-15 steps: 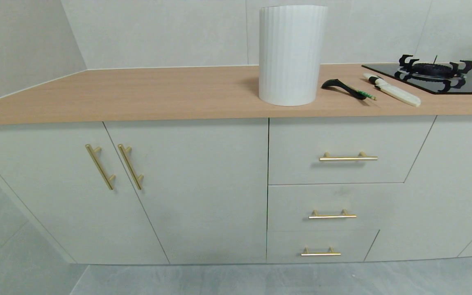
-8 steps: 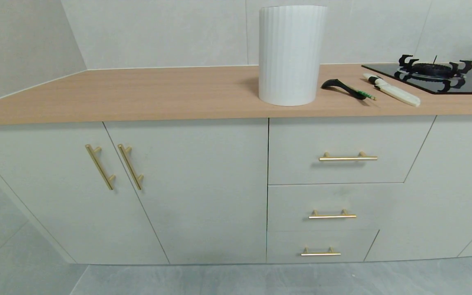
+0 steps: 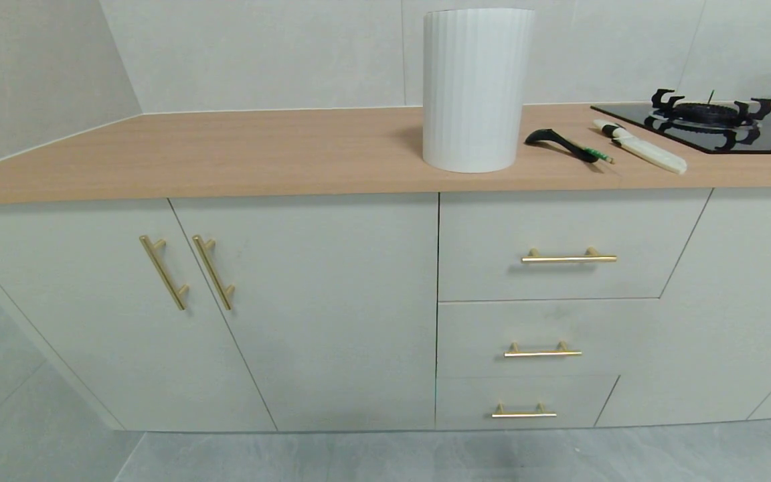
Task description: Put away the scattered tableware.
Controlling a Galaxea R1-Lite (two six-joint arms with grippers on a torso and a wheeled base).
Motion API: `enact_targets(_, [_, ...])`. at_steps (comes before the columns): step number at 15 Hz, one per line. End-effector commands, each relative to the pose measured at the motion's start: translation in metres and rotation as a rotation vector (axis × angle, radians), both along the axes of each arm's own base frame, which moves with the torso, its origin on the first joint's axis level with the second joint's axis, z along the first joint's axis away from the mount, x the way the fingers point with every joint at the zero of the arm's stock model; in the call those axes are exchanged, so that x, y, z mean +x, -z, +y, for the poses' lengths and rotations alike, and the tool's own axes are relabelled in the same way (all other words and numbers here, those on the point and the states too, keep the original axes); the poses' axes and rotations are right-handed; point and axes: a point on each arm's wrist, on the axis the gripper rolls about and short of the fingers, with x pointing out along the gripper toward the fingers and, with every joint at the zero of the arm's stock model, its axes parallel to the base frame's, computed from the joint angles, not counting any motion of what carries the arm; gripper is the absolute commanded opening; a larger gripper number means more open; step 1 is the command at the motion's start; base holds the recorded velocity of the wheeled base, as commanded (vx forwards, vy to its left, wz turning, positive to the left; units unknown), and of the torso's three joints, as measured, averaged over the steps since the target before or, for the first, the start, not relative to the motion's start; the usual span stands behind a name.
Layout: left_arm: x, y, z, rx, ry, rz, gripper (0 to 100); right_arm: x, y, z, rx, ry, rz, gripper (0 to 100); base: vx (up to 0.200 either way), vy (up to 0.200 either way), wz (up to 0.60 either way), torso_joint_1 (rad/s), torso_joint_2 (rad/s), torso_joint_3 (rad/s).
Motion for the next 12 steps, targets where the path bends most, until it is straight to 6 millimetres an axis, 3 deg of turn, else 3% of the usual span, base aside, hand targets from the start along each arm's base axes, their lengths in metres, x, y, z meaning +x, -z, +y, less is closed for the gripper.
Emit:
enact_targets(1, [0.0, 0.0, 0.0, 0.0, 0.0, 0.0, 100, 0.08, -0.004, 0.016, -0.049, -0.067, 0.281, 100, 0.0, 0.0, 0.0, 0.0, 0.0, 0.0])
enact_targets(3, [0.0, 0.0, 0.0, 0.0, 0.0, 0.0, 100, 0.129, 0.007, 0.025, -0.06, -0.067, 0.322, 100, 0.0, 0.0, 0.0, 0.0, 0.0, 0.0])
enact_targets(6, [0.0, 0.0, 0.0, 0.0, 0.0, 0.0, 100, 0.182, 0.036, 0.034, -0.067, -0.063, 0.355, 100, 0.0, 0.0, 0.0, 0.0, 0.0, 0.0])
enact_targets(12, [0.0, 0.0, 0.0, 0.0, 0.0, 0.0, 100, 0.248, 0.087, 0.045, -0.101, -0.009, 0.328, 100, 0.0, 0.0, 0.0, 0.0, 0.0, 0.0])
